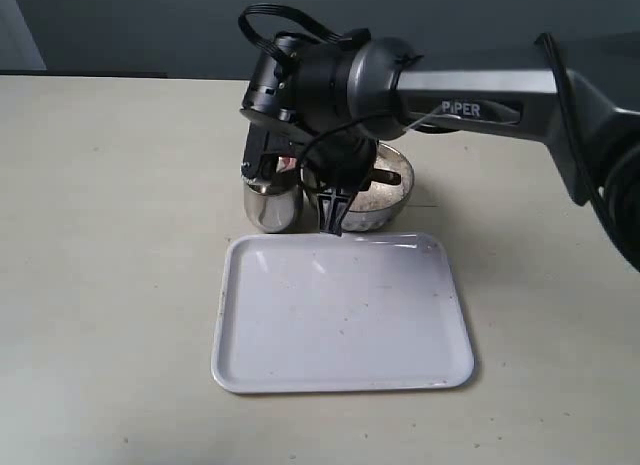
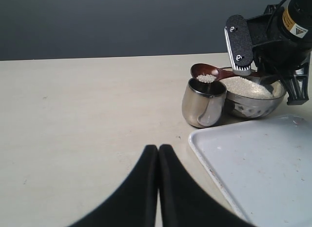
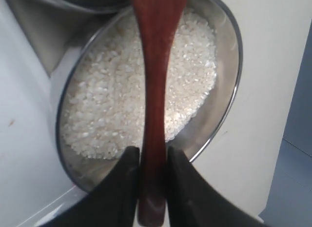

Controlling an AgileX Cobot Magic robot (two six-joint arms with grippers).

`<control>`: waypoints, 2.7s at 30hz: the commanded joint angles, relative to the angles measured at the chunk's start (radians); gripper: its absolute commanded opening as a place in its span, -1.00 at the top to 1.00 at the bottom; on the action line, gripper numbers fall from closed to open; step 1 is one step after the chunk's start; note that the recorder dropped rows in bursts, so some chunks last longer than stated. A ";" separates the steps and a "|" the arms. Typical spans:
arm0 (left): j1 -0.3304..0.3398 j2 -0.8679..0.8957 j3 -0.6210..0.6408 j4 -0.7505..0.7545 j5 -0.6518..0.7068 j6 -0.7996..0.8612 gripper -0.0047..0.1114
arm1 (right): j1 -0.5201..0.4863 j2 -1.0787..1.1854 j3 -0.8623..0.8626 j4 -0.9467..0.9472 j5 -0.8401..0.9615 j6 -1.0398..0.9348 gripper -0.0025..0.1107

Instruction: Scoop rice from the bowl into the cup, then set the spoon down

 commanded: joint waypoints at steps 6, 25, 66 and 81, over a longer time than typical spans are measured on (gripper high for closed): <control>-0.006 -0.005 -0.004 0.000 -0.014 -0.007 0.91 | 0.001 -0.003 -0.005 -0.042 -0.020 0.047 0.97; -0.006 -0.005 -0.004 0.000 -0.014 -0.007 0.91 | 0.019 -0.003 0.006 -0.083 -0.057 0.091 0.97; -0.006 -0.005 -0.004 0.000 -0.014 -0.007 0.91 | 0.017 -0.037 0.084 -0.015 -0.067 0.166 0.97; -0.006 -0.005 -0.004 0.000 -0.014 -0.007 0.91 | -0.074 -0.128 0.084 0.129 0.012 0.190 0.97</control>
